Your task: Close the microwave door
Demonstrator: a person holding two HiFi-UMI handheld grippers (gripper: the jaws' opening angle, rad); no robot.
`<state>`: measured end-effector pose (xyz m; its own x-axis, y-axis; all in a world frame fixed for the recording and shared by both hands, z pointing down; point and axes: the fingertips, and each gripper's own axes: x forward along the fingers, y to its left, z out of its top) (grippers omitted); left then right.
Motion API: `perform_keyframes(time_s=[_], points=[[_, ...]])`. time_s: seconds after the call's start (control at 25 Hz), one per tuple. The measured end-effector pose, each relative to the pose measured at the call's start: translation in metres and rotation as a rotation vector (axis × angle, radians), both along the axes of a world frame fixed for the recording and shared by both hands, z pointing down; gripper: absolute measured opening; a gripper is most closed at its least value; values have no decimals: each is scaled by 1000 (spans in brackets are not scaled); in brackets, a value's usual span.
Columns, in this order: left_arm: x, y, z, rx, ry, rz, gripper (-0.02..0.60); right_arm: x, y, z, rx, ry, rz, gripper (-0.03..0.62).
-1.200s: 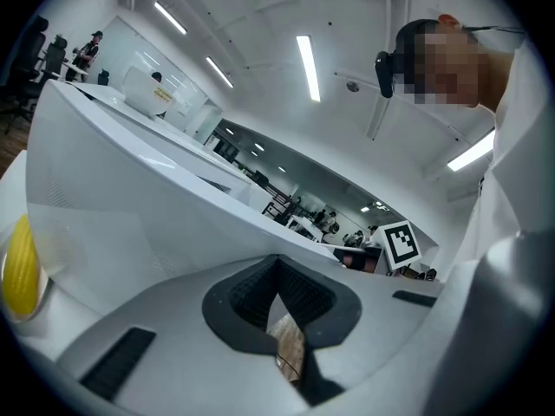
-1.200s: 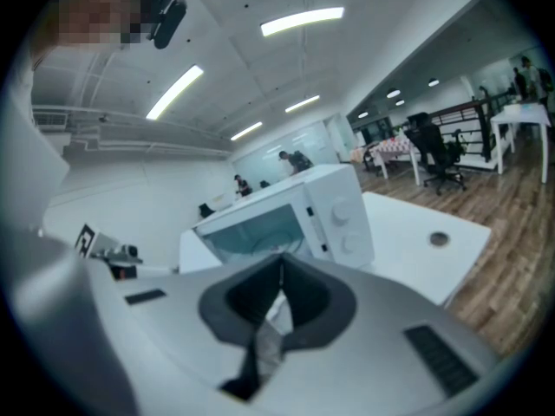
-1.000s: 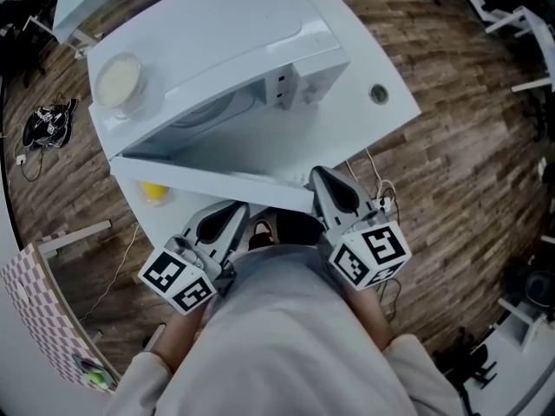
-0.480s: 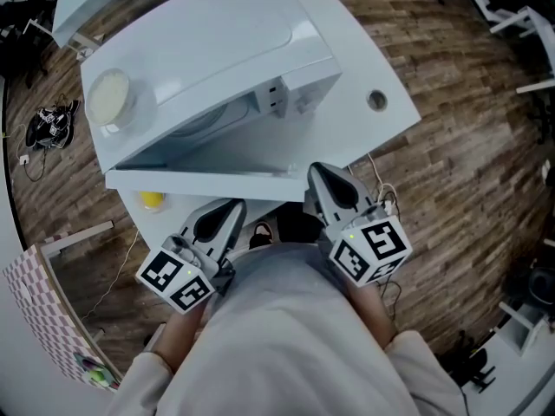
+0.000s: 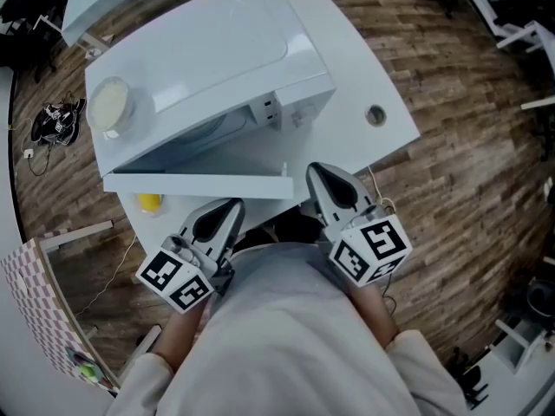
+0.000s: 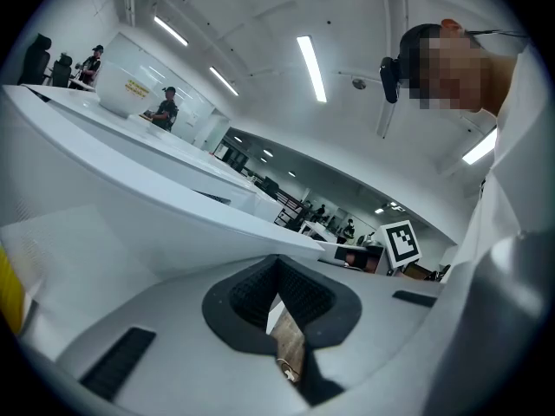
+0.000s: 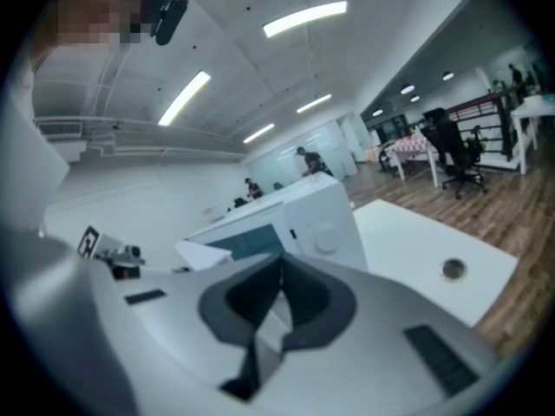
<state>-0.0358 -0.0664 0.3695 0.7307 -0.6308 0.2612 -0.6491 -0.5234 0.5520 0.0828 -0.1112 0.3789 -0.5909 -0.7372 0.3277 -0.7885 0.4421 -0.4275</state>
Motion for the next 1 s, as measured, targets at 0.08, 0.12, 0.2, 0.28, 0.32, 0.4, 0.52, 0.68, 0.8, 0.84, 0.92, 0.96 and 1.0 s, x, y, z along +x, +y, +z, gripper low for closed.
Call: perform_keyframes(time_s=[0.08,0.12,0.2,0.28,0.32,0.4,0.52,0.68,0.8,0.84,0.92,0.96,1.0], points=[[2,-2,0,8,-6,-7,17,2,-2,-1,10,-7,-10,23],[2,-3,1,12,-9,-15,17,2,-3,-2,15,-13,-14,23],[0,-5,1,16,-13,-34,17,2,-5,-4,23,-24,-25,23],[-1,-5,3,14,-15,-47,17,0,-5,-6,28,-30,-36,23],[-1,-5,3,13,-15,-53,17,-1,-4,-7,30,-31,-42,23],[-1,-5,3,13,-13,-65,17,-3,-4,-9,34,-33,-55,23],[1,-9,1,16,-5,-86,17,-6,-5,-13,43,-45,-71,23],[3,-14,1,18,9,-103,17,-8,-5,-13,53,-45,-89,23],[4,-18,1,22,16,-112,17,-8,-8,-13,63,-43,-100,23],[4,-19,0,23,16,-116,17,-8,-9,-14,67,-48,-104,23],[3,-21,-1,27,17,-122,17,-8,-10,-17,76,-56,-112,23],[2,-22,-1,29,19,-125,17,-8,-10,-18,81,-54,-116,23],[2,-24,-1,31,20,-128,17,-8,-10,-19,86,-51,-120,23]])
